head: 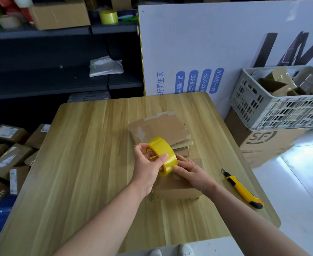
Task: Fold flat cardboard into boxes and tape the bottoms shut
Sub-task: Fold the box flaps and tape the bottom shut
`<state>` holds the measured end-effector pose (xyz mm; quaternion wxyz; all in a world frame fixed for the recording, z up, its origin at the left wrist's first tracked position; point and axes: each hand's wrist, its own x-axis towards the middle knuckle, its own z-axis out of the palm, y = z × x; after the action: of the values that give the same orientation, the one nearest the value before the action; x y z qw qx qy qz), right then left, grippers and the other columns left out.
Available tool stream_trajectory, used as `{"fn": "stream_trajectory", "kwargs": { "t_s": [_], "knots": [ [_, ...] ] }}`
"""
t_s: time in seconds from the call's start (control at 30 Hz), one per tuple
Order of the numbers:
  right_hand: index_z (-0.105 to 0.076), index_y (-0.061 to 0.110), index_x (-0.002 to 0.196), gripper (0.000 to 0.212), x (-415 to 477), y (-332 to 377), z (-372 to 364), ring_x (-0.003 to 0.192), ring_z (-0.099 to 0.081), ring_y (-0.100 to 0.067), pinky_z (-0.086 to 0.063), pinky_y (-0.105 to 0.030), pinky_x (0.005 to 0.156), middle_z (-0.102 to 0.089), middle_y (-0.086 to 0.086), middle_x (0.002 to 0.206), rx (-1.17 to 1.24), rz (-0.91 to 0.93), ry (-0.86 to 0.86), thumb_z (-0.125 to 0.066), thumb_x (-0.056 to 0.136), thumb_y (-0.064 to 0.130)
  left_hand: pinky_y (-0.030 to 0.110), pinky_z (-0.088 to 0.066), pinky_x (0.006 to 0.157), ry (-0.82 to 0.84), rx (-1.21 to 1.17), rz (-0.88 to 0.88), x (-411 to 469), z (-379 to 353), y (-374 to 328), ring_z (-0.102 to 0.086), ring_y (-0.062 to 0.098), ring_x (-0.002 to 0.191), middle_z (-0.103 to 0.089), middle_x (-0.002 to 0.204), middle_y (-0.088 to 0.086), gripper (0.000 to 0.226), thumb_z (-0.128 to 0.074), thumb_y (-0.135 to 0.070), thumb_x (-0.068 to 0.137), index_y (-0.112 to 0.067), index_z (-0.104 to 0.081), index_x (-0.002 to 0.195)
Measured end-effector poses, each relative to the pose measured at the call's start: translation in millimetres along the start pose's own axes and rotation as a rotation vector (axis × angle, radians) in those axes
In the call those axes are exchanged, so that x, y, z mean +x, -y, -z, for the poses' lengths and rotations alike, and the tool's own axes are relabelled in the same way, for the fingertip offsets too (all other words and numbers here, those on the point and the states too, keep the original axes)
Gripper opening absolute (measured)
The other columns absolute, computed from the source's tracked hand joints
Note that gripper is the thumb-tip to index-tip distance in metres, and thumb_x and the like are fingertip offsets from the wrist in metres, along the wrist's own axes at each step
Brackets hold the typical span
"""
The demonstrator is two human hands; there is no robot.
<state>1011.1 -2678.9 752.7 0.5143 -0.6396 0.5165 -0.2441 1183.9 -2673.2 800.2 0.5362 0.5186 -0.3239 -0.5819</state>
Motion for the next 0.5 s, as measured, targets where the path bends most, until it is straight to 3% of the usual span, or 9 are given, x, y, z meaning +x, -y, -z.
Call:
{"fn": "stream_trajectory", "kwargs": {
  "t_s": [0.07, 0.13, 0.23, 0.33, 0.4, 0.47, 0.5],
  "knots": [
    [-0.067, 0.035, 0.117, 0.026, 1, 2, 1, 0.134, -0.025, 0.009, -0.007, -0.036, 0.12, -0.043, 0.042, 0.126, 0.037, 0.008, 0.017, -0.05, 0.097, 0.033, 0.054, -0.054, 0.087, 0.004, 0.001, 0.027, 2, 2, -1, -0.065, 0.021, 0.092, -0.063, 0.105, 0.009, 0.058, -0.073, 0.002, 0.08, -0.031, -0.037, 0.112],
    [-0.067, 0.042, 0.114, 0.028, 2, 3, 0, 0.138, -0.023, 0.004, -0.007, -0.041, 0.12, -0.046, 0.03, 0.136, 0.036, 0.018, 0.019, -0.049, 0.093, 0.046, 0.052, -0.055, 0.086, 0.018, 0.023, 0.053, 7, 8, -4, -0.065, 0.026, 0.101, -0.062, 0.111, 0.013, 0.067, -0.077, -0.005, 0.078, -0.034, -0.037, 0.123],
    [-0.063, 0.053, 0.114, 0.029, 2, 3, 0, 0.143, -0.019, -0.001, -0.004, -0.044, 0.12, -0.042, 0.014, 0.148, -0.009, 0.014, 0.043, -0.047, 0.09, 0.055, 0.044, -0.058, 0.078, 0.012, 0.074, 0.045, 15, 10, -11, -0.062, 0.031, 0.109, -0.059, 0.119, 0.017, 0.035, -0.066, -0.019, 0.09, -0.027, -0.048, 0.118],
    [-0.059, 0.052, 0.111, 0.022, 4, 6, 3, 0.138, -0.018, 0.004, -0.003, -0.04, 0.121, -0.041, 0.021, 0.141, 0.056, -0.033, 0.036, -0.048, 0.095, 0.043, 0.038, -0.059, 0.071, -0.032, 0.221, 0.008, 23, 11, -18, -0.066, 0.027, 0.097, -0.063, 0.114, 0.017, 0.017, -0.056, -0.026, 0.096, -0.021, -0.054, 0.113],
    [-0.06, 0.049, 0.115, 0.023, 5, 5, 4, 0.139, -0.021, 0.003, -0.004, -0.04, 0.121, -0.041, 0.025, 0.138, 0.115, -0.068, 0.045, -0.049, 0.096, 0.043, 0.04, -0.058, 0.08, -0.038, 0.353, -0.037, 27, 16, -22, -0.066, 0.019, 0.092, -0.066, 0.109, 0.008, 0.021, -0.051, -0.034, 0.098, -0.022, -0.062, 0.112],
    [-0.062, 0.045, 0.122, 0.039, 4, 4, 4, 0.142, -0.026, -0.003, -0.008, -0.042, 0.121, -0.044, 0.023, 0.143, 0.171, -0.073, 0.056, -0.051, 0.088, 0.063, 0.026, -0.05, 0.089, -0.05, 0.601, -0.177, 32, 25, -26, -0.061, 0.009, 0.095, -0.063, 0.109, 0.0, 0.022, -0.052, -0.03, 0.097, -0.026, -0.069, 0.11],
    [-0.061, 0.045, 0.124, 0.05, 4, 1, 4, 0.142, -0.028, -0.005, -0.01, -0.044, 0.121, -0.047, 0.021, 0.142, 0.176, -0.075, 0.067, -0.051, 0.082, 0.071, 0.015, -0.045, 0.086, -0.047, 0.706, -0.253, 33, 29, -28, -0.058, 0.006, 0.094, -0.06, 0.109, -0.002, 0.021, -0.055, -0.024, 0.095, -0.024, -0.071, 0.109]
  ]
}}
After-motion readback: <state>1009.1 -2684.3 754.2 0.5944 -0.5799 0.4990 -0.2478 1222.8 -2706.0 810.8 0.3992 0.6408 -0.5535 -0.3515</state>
